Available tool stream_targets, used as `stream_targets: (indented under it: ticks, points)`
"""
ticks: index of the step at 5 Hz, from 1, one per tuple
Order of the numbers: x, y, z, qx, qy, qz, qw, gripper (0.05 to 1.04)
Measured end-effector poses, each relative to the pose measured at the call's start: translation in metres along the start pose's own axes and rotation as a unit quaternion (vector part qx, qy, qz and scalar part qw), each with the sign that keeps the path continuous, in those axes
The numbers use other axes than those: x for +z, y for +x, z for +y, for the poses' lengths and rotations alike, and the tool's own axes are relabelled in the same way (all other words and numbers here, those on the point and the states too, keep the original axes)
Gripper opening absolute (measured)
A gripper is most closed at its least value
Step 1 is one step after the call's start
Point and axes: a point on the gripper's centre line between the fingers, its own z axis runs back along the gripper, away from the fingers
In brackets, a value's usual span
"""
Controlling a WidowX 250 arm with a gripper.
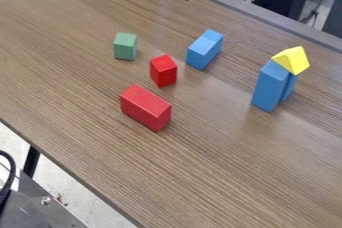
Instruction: Remove the yellow triangle from blue tower to the blue block
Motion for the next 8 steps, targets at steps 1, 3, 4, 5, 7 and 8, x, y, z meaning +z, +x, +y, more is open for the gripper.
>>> stream_targets:
  ticks: [1, 3, 4, 5, 7, 8]
  points:
    - [-0.012, -0.001, 0.002, 0.000, 0.017, 0.011, 0.9998, 0.999]
    - [-0.010, -0.050, -0.021, 0.027, -0.002, 0.020, 0.9994, 0.999]
    - [0.001, -0.058, -0.033, 0.080, -0.019, 0.014, 0.9965, 0.999]
    - [0.004, -0.060, -0.042, 0.127, -0.028, 0.016, 0.9914, 0.999]
    - [-0.016, -0.059, -0.053, 0.156, -0.025, 0.020, 0.9872, 0.999]
    - [-0.028, -0.064, -0.062, 0.146, -0.025, 0.019, 0.9888, 0.999]
